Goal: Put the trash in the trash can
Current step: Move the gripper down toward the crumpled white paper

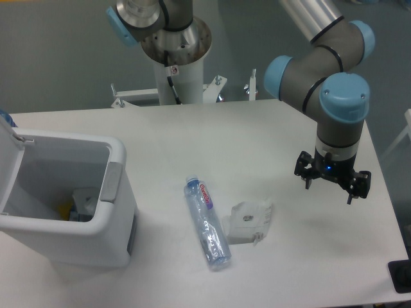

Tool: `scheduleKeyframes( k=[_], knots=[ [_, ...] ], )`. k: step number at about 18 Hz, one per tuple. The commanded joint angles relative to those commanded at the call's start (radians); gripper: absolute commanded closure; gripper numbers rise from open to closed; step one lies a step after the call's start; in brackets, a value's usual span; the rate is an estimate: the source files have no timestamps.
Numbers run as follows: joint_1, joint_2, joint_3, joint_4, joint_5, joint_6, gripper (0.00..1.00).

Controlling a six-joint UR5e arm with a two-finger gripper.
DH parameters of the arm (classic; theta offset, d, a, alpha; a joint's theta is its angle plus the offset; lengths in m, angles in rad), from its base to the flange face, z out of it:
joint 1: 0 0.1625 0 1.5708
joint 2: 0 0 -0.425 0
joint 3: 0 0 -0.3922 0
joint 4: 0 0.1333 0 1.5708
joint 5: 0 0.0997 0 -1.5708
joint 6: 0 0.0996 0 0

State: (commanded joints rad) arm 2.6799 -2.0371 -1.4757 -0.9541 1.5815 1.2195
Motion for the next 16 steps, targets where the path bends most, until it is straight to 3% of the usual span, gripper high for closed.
scheduleKeyframes(
  k=[4, 7, 12, 16],
  knots=[
    [-0.009, 0.000, -0.002, 0.002, -0.009, -0.009, 0.00],
    [-0.026, 0.009, -0.038, 0.014, -0.012, -0.049, 0.00],
    [-0.063, 0.006, -0.104, 0.100, -0.009, -0.103, 0.00],
    [-0.106, 0.005, -0.156, 0.114, -0.005, -0.098, 0.00]
  ],
)
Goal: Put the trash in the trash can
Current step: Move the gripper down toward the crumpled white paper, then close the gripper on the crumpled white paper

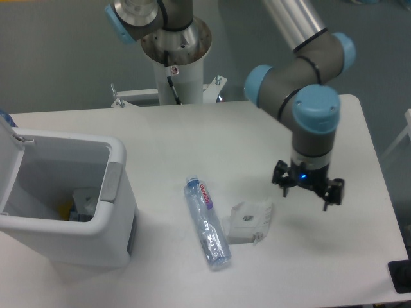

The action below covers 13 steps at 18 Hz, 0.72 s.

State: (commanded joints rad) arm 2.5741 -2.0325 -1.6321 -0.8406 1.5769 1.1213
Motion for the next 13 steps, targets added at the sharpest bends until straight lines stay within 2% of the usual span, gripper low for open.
scheduleKeyframes(
  k=[5, 7, 8, 9, 10, 11, 13],
  knots=[
    [-0.049, -0.003, -0.080, 0.000, -0.002, 0.038, 0.00],
    [-0.060, -0.014, -0.083, 0.002, 0.000, 0.049, 0.00],
    [-0.061, -0.023, -0.078, 0.002, 0.000, 0.048, 0.05],
    [-0.068, -0.032, -0.072, 0.000, 0.000, 0.040, 0.42],
    [-0.074, -0.034, -0.071, 0.000, 0.000, 0.041, 0.84],
    [-0.075, -0.032, -0.071, 0.000, 0.000, 0.040, 1.00],
    [-0.074, -0.032, -0.057, 0.000, 0.000, 0.040, 1.00]
  ],
)
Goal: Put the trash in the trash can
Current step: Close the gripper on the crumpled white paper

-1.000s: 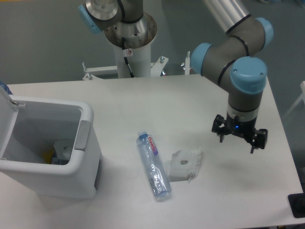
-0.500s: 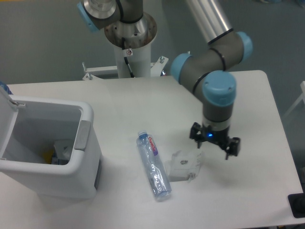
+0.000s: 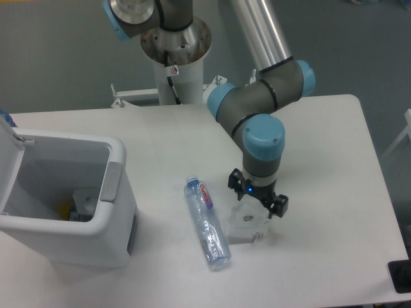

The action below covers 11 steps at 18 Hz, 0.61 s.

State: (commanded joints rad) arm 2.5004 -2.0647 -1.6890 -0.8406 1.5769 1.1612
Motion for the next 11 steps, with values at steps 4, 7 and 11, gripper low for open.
scheduleKeyframes(
  k=[4, 7, 11],
  knots=[
    [0.000, 0.008, 0.017, -0.003, -0.003, 0.000, 1.00],
    [0.005, 0.012, 0.043, -0.006, -0.009, 0.000, 1.00],
    [0.026, 0.035, 0.068, -0.018, -0.087, -0.011, 1.00]
  ],
)
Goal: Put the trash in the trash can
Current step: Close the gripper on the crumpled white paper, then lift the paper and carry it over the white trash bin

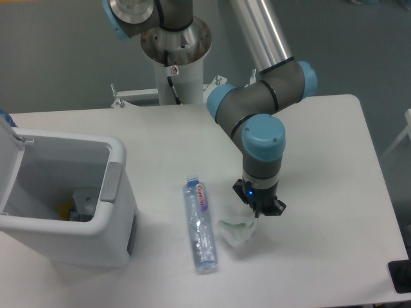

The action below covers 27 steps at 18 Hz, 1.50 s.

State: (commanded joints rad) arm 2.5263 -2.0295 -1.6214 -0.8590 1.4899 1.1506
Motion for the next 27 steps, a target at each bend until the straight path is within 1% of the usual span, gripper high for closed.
scheduleKeyframes(
  k=[3, 6, 9, 11, 14, 16, 19, 22, 24, 27],
  knots=[
    [0.023, 0.034, 0.011, 0.000, -0.114, -0.040, 1.00],
    [0.043, 0.069, 0.028, 0.000, -0.196, -0.075, 1.00],
    [0.045, 0.103, 0.064, 0.000, -0.308, -0.184, 1.00],
    [0.042, 0.143, 0.071, 0.000, -0.388, -0.253, 1.00],
    [0.032, 0.204, 0.069, 0.000, -0.511, -0.302, 1.00],
    [0.022, 0.250, 0.068, 0.000, -0.551, -0.347, 1.00],
    [-0.027, 0.296, 0.068, 0.000, -0.609, -0.406, 1.00],
    [-0.075, 0.347, 0.037, 0.000, -0.675, -0.443, 1.00],
    [-0.132, 0.383, 0.025, -0.002, -0.697, -0.524, 1.00],
    [-0.185, 0.394, 0.011, -0.002, -0.692, -0.639, 1.00]
  ],
)
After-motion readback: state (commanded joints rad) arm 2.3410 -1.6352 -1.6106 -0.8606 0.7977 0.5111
